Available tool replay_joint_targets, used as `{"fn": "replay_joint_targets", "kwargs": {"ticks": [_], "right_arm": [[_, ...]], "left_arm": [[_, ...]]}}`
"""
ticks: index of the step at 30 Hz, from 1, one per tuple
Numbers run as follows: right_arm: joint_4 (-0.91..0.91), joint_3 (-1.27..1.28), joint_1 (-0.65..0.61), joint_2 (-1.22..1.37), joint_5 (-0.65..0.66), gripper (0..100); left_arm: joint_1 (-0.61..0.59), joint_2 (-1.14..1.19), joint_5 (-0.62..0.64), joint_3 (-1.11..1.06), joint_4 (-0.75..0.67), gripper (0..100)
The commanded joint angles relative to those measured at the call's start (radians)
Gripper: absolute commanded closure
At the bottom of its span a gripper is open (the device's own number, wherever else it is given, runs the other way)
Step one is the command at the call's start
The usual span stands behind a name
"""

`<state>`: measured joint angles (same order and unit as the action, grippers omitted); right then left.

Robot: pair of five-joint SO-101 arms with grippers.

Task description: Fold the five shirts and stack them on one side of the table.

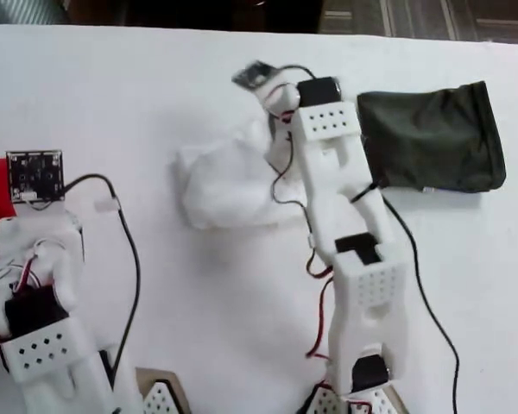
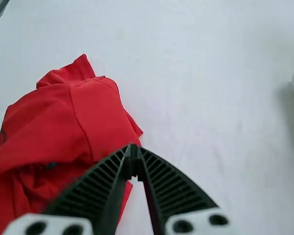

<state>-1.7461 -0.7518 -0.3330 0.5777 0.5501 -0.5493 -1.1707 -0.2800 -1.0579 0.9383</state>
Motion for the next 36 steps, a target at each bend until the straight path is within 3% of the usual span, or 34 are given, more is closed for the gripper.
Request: {"fn": "replay_joint_targets", "kwargs": {"ticks": [1, 8, 14, 18, 21, 29, 36], "right_arm": [[0.012, -0.106, -0.074, -0.09, 0.0, 97.8], [0.064, -0.08, -0.133, 0.09, 0.0, 97.8], [0.01, -0.074, -0.005, 0.173, 0.0, 97.8], [-0.018, -0.074, 0.094, 0.186, 0.002, 97.8], [-0.021, -0.071, 0.134, 0.194, 0.005, 97.8], [-0.019, -0.029, 0.153, 0.128, 0.005, 97.8], [-0.01, -0.005, 0.127, -0.036, -0.091, 97.8]], "left_arm": [[0.011, 0.008, 0.009, -0.015, -0.026, 97], [0.009, 0.008, 0.005, -0.028, -0.02, 97], [0.011, 0.04, 0.008, -0.022, -0.023, 97], [0.012, 0.218, 0.011, 0.041, -0.063, 97], [0.038, 0.423, 0.034, 0.196, -0.054, 97], [0.219, 1.002, 0.153, 0.857, 0.178, 97], [0.396, 1.452, 0.43, 1.458, 0.454, 97]]}}
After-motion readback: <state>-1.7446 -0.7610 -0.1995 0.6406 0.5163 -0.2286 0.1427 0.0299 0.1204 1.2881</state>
